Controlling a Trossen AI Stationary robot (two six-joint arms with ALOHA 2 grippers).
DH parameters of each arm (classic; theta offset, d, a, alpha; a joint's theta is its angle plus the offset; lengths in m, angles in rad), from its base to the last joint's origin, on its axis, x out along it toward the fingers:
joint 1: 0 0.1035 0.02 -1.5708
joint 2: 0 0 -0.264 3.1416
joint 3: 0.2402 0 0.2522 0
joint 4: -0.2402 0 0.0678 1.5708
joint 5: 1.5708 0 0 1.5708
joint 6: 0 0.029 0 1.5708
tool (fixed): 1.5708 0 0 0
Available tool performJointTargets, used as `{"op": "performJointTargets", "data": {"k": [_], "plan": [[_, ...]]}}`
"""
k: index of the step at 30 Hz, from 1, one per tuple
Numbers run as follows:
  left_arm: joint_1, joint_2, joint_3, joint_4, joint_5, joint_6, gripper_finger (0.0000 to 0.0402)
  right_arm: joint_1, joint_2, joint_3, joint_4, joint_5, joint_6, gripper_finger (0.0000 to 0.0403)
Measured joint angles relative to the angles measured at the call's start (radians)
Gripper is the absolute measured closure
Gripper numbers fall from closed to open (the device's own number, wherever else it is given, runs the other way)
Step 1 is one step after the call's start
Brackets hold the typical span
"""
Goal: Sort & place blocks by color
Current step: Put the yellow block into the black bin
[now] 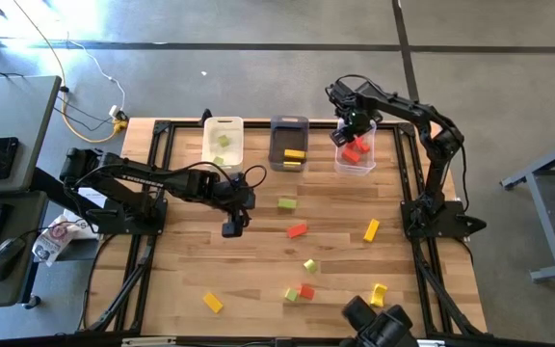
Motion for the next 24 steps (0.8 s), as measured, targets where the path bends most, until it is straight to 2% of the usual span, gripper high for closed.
{"op": "performJointTargets", "data": {"k": [10,14,24], "plan": [[0.000,0.000,0.000,0.000,0.000,0.000,0.0184,0.046,-0.001,0.000,-0.127,0.012,0.054,0.0247],[0.000,0.000,0.000,0.000,0.000,0.000,0.0184,0.089,-0.004,0.000,-0.151,0.077,0.060,0.0247],[0.000,0.000,0.000,0.002,0.000,-0.001,0.0184,0.225,-0.101,0.000,-0.201,0.137,0.112,0.0247]]}}
